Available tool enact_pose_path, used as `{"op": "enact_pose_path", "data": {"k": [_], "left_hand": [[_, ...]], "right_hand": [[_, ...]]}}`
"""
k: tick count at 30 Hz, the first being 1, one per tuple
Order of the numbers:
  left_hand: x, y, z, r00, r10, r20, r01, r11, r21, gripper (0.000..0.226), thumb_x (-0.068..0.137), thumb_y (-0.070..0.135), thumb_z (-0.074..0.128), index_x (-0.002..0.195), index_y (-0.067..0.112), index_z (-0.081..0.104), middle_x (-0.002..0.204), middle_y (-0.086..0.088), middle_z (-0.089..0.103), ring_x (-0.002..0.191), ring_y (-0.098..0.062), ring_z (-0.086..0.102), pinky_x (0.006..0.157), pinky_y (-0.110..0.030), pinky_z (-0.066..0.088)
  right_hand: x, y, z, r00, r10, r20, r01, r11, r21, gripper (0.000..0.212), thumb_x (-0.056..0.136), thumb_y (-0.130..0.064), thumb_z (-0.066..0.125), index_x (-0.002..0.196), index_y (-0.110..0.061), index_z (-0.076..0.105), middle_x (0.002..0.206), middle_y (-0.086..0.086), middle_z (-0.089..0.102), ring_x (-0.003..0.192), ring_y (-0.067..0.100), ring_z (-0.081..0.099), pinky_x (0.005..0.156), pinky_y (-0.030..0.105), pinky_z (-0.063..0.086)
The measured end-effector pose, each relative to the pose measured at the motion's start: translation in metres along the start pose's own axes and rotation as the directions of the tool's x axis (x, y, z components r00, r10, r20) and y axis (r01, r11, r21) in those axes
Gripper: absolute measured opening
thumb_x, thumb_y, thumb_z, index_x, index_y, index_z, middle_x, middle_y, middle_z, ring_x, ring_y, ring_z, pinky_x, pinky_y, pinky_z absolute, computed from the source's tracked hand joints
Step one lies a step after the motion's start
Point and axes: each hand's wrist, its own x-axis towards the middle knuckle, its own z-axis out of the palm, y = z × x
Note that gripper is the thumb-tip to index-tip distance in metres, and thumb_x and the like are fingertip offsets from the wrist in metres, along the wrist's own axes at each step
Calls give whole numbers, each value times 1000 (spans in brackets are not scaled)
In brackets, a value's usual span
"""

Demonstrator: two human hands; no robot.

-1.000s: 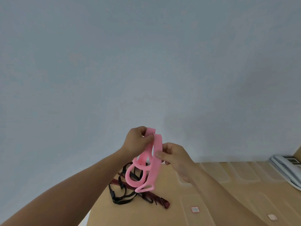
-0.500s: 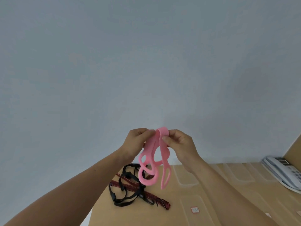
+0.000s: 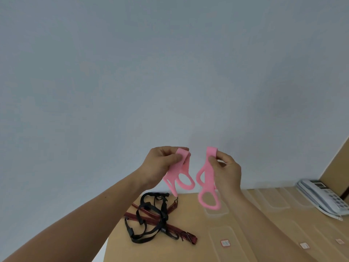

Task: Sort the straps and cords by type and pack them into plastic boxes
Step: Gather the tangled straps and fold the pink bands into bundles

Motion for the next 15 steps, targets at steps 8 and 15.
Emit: {"op": "enact_pose_path", "data": {"k": [8,15], "left_hand": [[9,-10,26,995,23,99,-8,988,-156,19,95,3,58,106,-2,72,107,-27,70,96,-41,69,80,-45,58],[16,-30,38,996,-83,-20,83,997,9,20,90,9,63,104,11,77,109,-14,74,108,-41,61,96,-49,44]], "right_hand": [[-24,0,15,957,138,257,-196,956,216,17,97,-25,60,101,-26,76,98,0,76,91,22,73,77,38,59],[-32,10,8,960,168,225,-202,970,139,24,84,-19,76,107,-25,74,93,-3,76,84,18,73,72,33,59]]}}
